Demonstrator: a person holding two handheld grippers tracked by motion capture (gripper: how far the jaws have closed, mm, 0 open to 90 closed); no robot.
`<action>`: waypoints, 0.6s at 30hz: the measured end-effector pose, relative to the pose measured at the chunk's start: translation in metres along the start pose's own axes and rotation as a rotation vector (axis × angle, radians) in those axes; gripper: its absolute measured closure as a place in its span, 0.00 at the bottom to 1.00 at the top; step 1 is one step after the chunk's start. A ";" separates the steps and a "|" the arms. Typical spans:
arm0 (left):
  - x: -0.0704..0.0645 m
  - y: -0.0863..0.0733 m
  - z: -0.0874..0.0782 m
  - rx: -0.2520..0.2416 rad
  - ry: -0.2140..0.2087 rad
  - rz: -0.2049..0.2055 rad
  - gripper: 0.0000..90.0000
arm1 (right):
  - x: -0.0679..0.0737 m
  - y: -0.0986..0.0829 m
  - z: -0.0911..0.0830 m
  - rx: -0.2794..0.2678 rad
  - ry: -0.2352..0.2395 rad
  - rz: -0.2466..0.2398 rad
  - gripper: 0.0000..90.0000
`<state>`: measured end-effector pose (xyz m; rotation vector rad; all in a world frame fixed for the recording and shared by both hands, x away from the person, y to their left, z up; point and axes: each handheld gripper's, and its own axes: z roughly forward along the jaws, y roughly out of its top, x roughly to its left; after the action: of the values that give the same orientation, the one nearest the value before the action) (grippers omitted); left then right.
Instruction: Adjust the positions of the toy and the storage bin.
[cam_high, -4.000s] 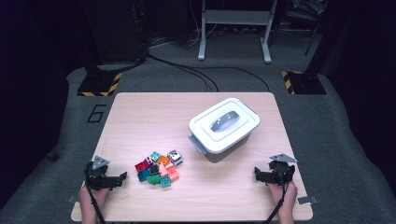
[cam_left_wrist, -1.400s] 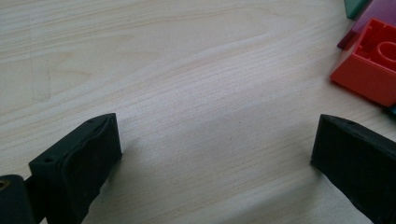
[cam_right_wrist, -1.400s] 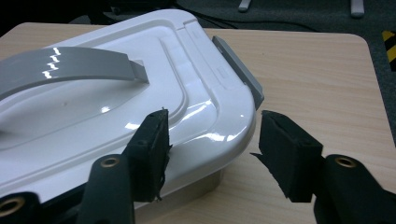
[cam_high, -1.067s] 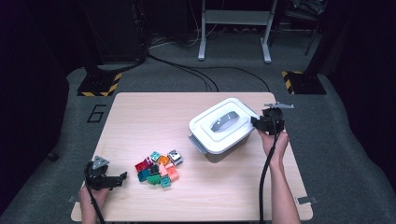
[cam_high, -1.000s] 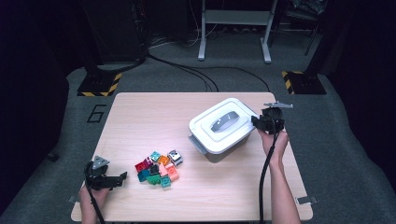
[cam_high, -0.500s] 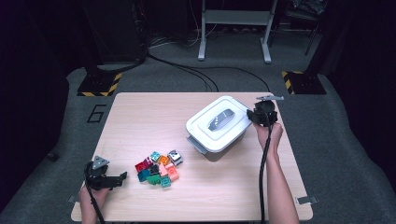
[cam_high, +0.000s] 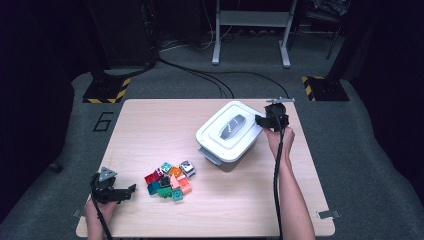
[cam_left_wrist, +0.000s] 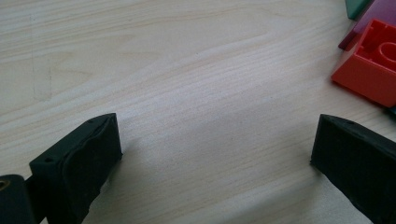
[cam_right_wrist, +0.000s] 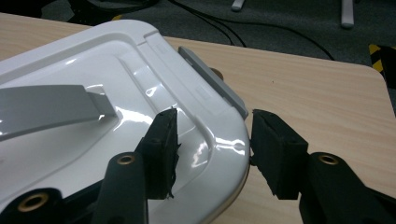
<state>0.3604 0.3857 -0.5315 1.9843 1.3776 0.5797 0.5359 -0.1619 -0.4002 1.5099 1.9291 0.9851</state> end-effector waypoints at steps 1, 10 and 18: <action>0.000 0.000 0.000 0.000 0.000 0.000 0.02 | 0.000 0.000 0.000 0.000 0.000 0.000 0.56; 0.000 0.000 0.000 0.000 0.001 -0.001 0.02 | 0.024 -0.019 -0.030 -0.015 0.003 -0.022 0.45; 0.000 0.000 0.000 0.000 0.003 -0.003 0.02 | 0.065 -0.038 -0.053 -0.001 0.018 -0.102 0.35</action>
<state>0.3602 0.3858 -0.5315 1.9822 1.3823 0.5816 0.4556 -0.1163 -0.3945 1.3918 1.9963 0.9587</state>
